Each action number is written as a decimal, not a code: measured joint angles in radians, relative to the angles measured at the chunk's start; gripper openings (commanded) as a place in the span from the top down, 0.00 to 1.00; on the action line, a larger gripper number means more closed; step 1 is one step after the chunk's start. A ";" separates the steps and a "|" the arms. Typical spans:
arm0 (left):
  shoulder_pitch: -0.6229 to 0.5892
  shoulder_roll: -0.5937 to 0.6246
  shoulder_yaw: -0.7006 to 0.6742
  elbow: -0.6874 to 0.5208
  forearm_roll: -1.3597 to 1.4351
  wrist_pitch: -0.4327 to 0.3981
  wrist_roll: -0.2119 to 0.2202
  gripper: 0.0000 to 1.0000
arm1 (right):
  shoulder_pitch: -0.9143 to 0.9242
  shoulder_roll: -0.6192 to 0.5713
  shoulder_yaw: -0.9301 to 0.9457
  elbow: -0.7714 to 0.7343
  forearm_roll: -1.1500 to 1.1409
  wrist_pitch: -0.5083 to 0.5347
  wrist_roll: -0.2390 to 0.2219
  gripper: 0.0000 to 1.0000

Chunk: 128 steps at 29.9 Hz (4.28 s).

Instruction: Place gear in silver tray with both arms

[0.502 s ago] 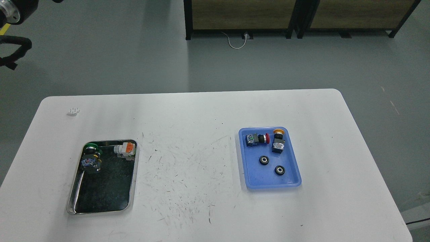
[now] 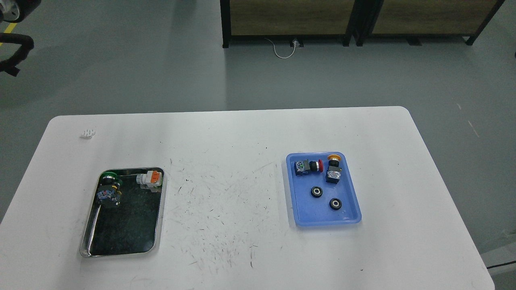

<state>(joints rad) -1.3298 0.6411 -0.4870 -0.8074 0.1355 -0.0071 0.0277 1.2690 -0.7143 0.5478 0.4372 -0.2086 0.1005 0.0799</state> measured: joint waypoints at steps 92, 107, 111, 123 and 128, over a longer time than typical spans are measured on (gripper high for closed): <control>0.661 0.555 0.041 -0.440 0.228 -0.201 -0.167 0.01 | -0.395 0.270 -0.681 0.432 -0.316 0.127 -0.064 0.19; 0.659 0.564 0.035 -0.439 0.228 -0.201 -0.169 0.01 | -0.408 0.280 -0.649 0.394 -0.315 0.122 -0.062 0.30; 0.658 0.566 0.034 -0.439 0.228 -0.201 -0.169 0.01 | -0.409 0.282 -0.645 0.389 -0.314 0.122 -0.061 0.34; 0.659 0.582 0.031 -0.438 0.228 -0.202 -0.169 0.01 | -0.418 0.315 -0.644 0.374 -0.314 0.122 -0.059 0.47; 0.659 0.583 0.031 -0.438 0.228 -0.202 -0.169 0.01 | -0.415 0.320 -0.644 0.373 -0.314 0.122 -0.058 0.56</control>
<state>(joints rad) -0.6704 1.2238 -0.4560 -1.2456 0.3636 -0.2091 -0.1411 0.8535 -0.3942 -0.0966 0.8100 -0.5231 0.2225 0.0215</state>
